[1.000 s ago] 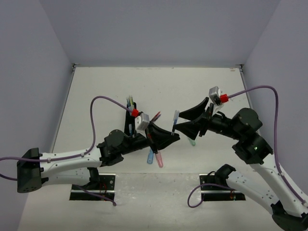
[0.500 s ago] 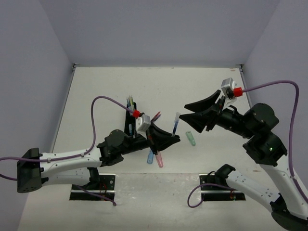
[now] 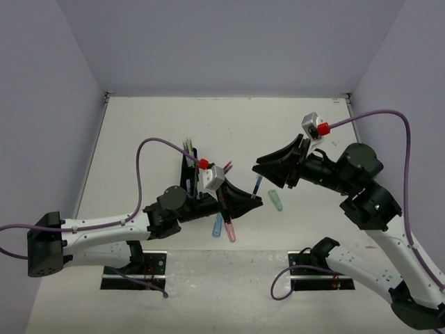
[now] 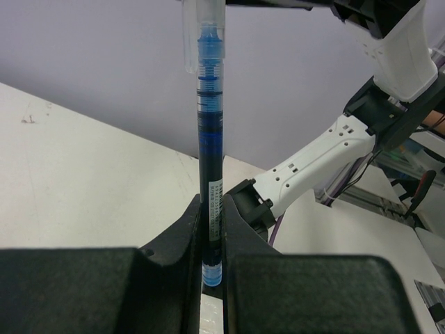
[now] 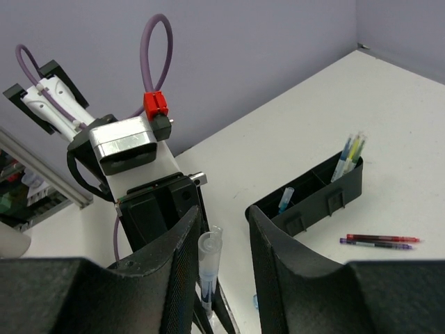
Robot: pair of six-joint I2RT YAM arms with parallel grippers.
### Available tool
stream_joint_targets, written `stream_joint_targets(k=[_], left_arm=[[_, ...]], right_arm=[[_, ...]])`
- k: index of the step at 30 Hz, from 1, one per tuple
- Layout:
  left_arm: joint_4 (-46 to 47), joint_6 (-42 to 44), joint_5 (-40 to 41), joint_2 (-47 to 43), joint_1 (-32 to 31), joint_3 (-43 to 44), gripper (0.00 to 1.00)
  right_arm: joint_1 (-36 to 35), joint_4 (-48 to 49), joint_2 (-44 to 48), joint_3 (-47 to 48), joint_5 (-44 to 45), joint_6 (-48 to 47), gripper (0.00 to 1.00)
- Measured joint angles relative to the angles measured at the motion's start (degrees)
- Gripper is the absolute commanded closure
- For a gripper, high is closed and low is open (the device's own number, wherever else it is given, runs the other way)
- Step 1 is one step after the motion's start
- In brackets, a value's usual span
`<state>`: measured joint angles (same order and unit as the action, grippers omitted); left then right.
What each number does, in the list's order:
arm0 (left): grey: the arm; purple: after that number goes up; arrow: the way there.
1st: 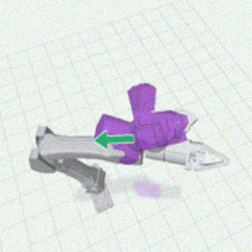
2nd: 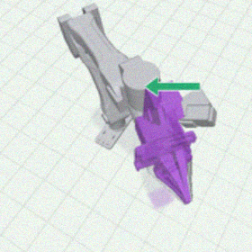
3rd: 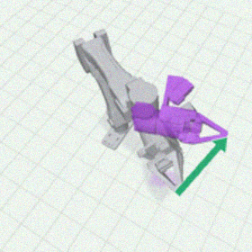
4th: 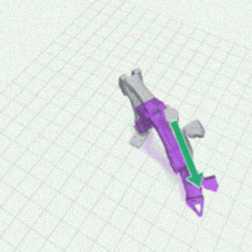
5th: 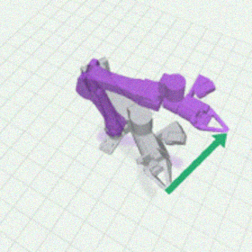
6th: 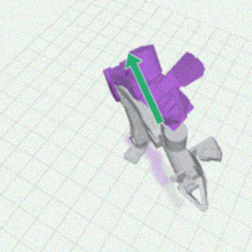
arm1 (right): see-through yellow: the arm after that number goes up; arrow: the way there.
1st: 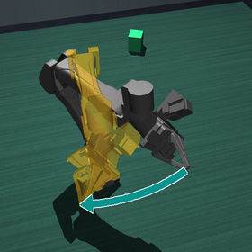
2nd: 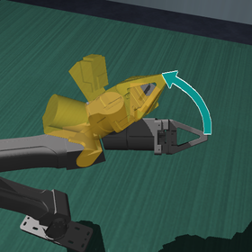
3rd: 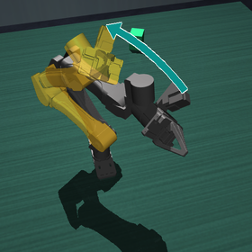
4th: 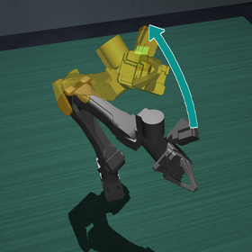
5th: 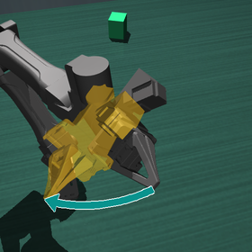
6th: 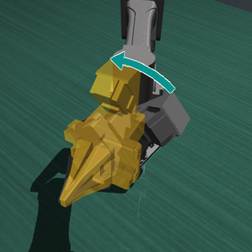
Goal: Sort the stationery into containers
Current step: Close the pen cap on the pen.
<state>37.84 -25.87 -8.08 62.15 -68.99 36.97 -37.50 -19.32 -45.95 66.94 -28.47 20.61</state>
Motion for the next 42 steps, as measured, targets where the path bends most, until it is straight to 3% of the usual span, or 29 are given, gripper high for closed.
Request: stream_joint_targets(k=[2, 6, 7, 9, 10, 19, 33, 35, 39, 42], left_arm=[[-0.11, 0.0, 0.04, 0.0, 0.0, 0.2, 1.0], [-0.91, 0.0, 0.48, 0.01, 0.08, 0.22, 1.0], [-1.17, 0.0, 0.62, 0.02, 0.15, 0.22, 1.0], [-1.46, 0.06, 0.69, 0.03, 0.26, 0.22, 1.0], [-1.5, 0.09, 0.69, 0.04, 0.26, 0.22, 1.0], [-1.5, 0.09, 0.64, 0.04, 0.26, 0.22, 1.0], [-1.5, 0.14, 0.64, 0.04, 0.26, 0.22, 1.0], [-1.5, 0.15, 0.64, 0.06, 0.26, 0.22, 1.0], [-1.53, 0.17, 0.64, 0.04, 0.24, 0.22, 1.0], [-1.62, 0.18, 0.77, 0.04, 0.24, 0.22, 1.0]], right_arm=[[0.0, 0.5, 0.22, -0.99, -0.63, 0.26, 0.69], [-0.11, 1.3, 0.32, -2.29, -1.48, 0.87, 0.85], [-0.11, 1.45, 0.37, -2.47, -1.68, 1.02, 0.83], [-0.11, 1.67, 0.48, -2.65, -2.06, 1.3, 0.64], [-0.11, 1.73, 0.56, -2.71, -2.19, 1.36, 0.59], [-0.11, 2.2, 1.44, -3.02, -2.51, 1.41, 0.56], [-0.11, 2.2, 2.2, -3.06, -1.38, 1.94, 0.71], [-0.11, 2.32, 2.2, -3.19, -1.37, 1.99, 0.77], [-0.11, 2.84, 2.2, -3.81, -1.41, 2.39, 0.99], [-0.09, 3.78, 2.19, -4.46, -1.46, 2.48, 1.0]])
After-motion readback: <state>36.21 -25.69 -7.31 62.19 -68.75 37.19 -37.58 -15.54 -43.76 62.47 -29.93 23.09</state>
